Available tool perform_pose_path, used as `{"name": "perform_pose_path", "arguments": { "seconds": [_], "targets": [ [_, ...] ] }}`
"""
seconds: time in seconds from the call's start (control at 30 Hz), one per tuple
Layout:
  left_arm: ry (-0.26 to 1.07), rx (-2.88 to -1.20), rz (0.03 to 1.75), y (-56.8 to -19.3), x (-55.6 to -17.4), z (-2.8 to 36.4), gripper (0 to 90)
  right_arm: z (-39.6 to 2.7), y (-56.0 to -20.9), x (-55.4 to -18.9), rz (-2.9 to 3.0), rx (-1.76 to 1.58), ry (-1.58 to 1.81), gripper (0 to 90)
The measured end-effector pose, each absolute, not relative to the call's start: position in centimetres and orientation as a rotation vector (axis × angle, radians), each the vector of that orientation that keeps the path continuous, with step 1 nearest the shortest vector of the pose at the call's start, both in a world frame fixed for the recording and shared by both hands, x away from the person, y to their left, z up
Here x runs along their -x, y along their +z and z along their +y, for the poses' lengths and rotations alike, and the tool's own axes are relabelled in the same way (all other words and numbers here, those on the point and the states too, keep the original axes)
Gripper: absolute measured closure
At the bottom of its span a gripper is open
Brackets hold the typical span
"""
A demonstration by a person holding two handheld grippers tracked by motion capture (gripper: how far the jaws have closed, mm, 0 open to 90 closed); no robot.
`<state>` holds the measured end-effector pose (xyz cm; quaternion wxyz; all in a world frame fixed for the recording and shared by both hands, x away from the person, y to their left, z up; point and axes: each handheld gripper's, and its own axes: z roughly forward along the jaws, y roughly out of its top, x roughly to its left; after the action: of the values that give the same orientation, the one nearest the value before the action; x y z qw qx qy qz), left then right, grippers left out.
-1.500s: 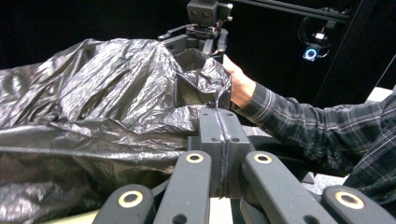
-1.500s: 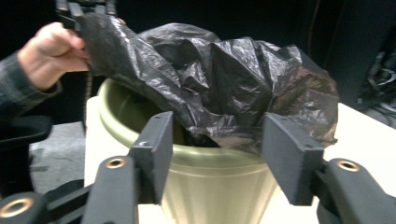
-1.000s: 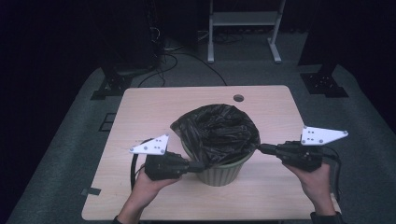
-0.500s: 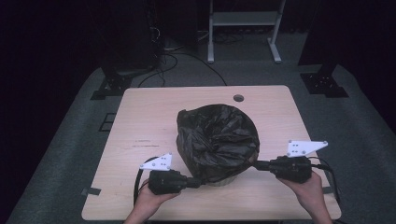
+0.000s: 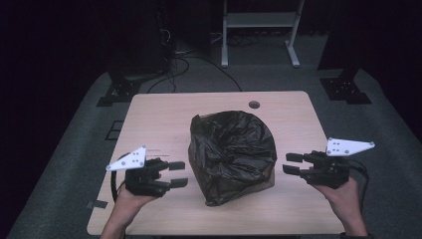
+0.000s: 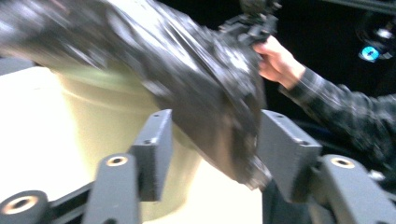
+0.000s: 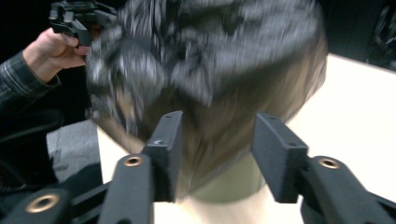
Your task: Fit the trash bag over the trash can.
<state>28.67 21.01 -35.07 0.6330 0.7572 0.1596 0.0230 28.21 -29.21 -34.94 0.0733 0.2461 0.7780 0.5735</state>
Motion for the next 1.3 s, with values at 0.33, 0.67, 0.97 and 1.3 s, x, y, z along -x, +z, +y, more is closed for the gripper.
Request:
{"name": "perform_pose_path", "arguments": {
  "seconds": [0.33, 0.67, 0.97, 1.3],
  "targets": [
    [0.046, -1.694, 0.435, -33.5, -33.5, 19.1, 33.2, -27.2, -32.6, -32.4, 2.277, -0.793, 1.716, 41.6],
    [0.067, -1.71, 0.4, -33.8, -33.7, 19.0, 86.7, -25.9, -33.3, -36.2, 2.285, -0.916, 1.682, 53.0],
    [0.086, -1.715, 0.433, -34.3, -33.7, 20.4, 89.7, -26.3, -32.9, -36.3, 2.23, -0.91, 1.697, 90.0],
    [0.11, -1.762, 0.529, -36.8, -35.0, 21.5, 89.7, -28.0, -35.2, -35.9, 2.211, -1.0, 1.574, 90.0]
  ]
}}
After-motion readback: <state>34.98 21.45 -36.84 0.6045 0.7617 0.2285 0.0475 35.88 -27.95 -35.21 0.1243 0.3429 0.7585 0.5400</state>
